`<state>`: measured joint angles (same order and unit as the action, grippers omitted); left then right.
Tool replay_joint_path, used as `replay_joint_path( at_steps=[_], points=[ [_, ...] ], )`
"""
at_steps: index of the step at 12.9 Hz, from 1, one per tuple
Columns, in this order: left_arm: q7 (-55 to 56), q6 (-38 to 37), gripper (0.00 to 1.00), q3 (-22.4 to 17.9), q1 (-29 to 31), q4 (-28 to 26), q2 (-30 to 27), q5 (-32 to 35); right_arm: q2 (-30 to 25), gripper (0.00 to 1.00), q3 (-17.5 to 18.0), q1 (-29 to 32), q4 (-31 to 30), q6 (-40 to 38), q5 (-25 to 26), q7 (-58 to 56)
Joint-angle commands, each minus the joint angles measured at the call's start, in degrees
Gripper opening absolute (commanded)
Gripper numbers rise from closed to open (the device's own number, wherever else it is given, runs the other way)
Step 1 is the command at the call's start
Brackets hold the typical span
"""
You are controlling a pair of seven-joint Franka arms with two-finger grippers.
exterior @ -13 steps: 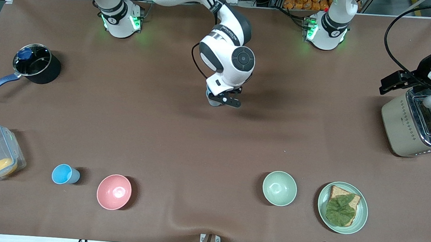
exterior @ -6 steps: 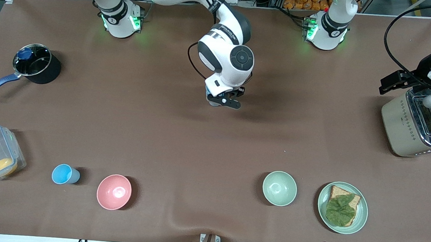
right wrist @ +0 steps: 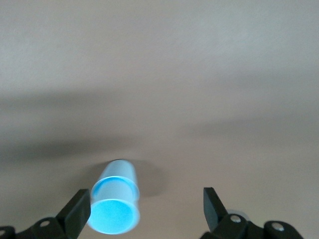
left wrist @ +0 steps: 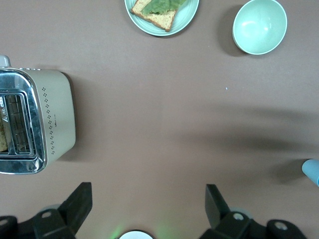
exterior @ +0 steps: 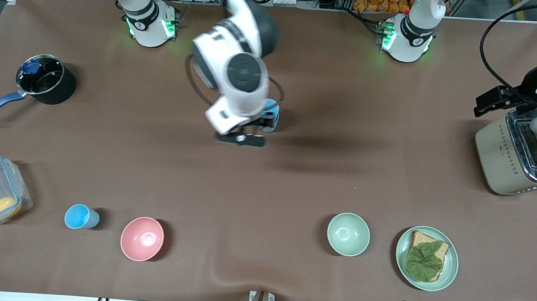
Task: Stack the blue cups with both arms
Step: 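Open the right gripper and draw it back from the stacked cups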
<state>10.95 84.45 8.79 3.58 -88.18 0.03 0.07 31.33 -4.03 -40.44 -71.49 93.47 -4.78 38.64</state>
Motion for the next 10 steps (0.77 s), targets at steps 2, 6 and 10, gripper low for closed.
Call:
replay_joint_path(
  at_steps=[2,6,10],
  points=[
    [-1.5,-2.7,1.00,-0.2,0.0,2.9,-0.2,-0.2,-9.3,1.00,1.3,12.7,-2.2,-5.9,1.1,-18.5],
    [-1.4,-2.8,1.00,0.0,-0.4,2.9,-0.1,0.0,-17.2,1.00,1.3,22.8,-4.6,-10.2,5.9,-28.8],
    [-1.3,-5.1,1.00,0.8,-0.2,2.4,-1.1,0.1,-29.3,1.00,2.0,32.6,-15.3,-9.7,5.5,-31.3]
  ],
)
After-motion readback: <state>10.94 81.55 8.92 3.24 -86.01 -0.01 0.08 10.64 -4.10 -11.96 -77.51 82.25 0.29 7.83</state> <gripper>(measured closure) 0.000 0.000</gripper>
